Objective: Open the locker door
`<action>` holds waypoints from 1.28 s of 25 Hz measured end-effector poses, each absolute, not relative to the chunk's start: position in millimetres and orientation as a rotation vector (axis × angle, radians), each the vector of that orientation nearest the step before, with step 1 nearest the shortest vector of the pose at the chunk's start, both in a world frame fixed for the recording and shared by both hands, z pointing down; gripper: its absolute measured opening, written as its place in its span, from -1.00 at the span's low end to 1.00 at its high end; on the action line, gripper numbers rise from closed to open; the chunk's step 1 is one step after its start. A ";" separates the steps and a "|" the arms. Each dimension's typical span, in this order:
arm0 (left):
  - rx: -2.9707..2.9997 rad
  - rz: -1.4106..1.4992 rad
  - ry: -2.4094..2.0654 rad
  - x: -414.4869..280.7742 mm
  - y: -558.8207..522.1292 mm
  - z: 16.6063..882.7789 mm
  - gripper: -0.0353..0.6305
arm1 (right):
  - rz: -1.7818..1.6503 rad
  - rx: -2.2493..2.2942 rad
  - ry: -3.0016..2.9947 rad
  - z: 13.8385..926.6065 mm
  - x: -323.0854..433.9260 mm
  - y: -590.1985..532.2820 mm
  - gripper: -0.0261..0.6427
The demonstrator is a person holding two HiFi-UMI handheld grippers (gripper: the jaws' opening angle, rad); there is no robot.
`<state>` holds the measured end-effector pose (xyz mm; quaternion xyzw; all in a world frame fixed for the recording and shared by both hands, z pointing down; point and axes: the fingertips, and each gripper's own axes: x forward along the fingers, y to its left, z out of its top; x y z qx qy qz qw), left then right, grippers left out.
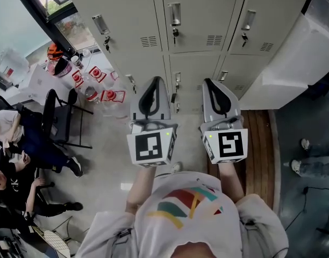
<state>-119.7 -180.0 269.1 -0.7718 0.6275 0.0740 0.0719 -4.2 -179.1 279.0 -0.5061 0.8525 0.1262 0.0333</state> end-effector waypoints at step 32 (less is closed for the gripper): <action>-2.279 0.226 1.960 -148.8 -248.4 269.1 -0.84 | 0.439 -1.326 2.734 251.5 -55.8 -295.4 -0.57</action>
